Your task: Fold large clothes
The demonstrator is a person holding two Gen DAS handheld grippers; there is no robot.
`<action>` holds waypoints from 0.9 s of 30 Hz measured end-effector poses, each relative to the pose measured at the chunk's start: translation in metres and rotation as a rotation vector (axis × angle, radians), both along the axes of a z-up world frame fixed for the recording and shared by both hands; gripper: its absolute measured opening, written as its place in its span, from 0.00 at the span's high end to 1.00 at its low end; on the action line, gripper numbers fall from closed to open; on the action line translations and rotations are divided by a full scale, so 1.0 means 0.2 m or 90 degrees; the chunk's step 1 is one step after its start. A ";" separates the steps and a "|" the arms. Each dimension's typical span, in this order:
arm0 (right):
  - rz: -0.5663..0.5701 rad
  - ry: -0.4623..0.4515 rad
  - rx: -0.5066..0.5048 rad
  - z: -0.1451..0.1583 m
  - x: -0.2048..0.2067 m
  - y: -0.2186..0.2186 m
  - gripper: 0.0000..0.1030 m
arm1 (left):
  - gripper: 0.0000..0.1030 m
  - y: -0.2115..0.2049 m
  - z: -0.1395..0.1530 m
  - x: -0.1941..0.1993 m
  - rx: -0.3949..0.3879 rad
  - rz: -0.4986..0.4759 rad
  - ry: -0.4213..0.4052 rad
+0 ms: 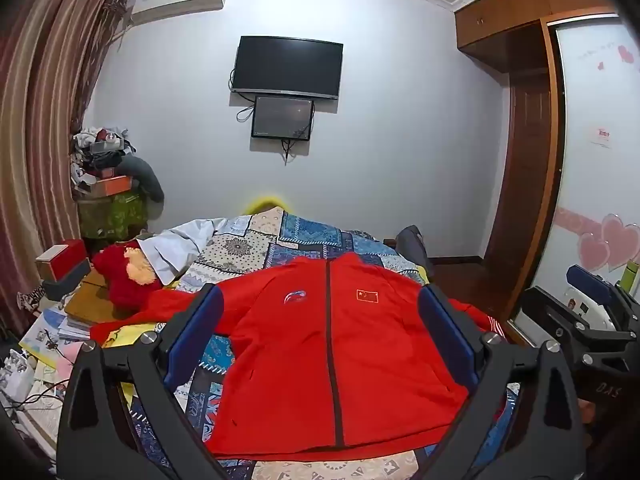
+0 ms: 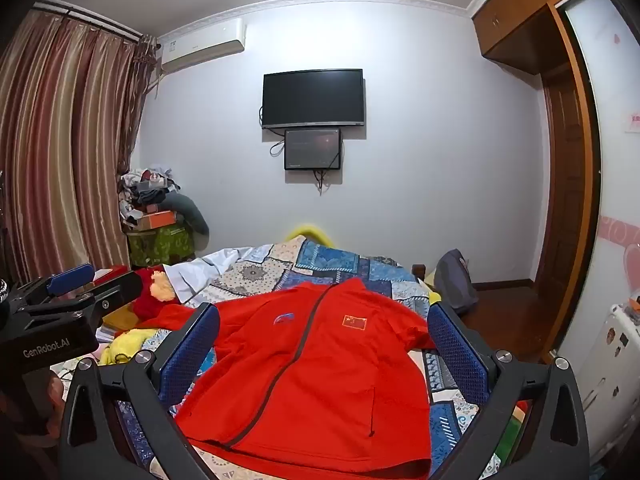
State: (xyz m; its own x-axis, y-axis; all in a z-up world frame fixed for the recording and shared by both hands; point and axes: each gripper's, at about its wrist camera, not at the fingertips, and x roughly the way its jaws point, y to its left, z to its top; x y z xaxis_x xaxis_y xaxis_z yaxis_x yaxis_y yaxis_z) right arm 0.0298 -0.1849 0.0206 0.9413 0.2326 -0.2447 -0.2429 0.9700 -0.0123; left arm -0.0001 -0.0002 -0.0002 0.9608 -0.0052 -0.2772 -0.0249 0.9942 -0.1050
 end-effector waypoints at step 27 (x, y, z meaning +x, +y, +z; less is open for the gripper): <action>0.001 0.009 0.007 -0.02 0.02 0.02 0.00 | 0.05 0.02 -0.04 0.02 0.002 0.009 -0.001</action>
State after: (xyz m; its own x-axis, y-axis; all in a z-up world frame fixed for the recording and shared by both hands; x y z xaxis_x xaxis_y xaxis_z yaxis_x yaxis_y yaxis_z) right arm 0.0342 -0.1809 0.0173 0.9373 0.2368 -0.2557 -0.2446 0.9696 0.0014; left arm 0.0037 0.0034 -0.0079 0.9611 0.0090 -0.2760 -0.0385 0.9941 -0.1016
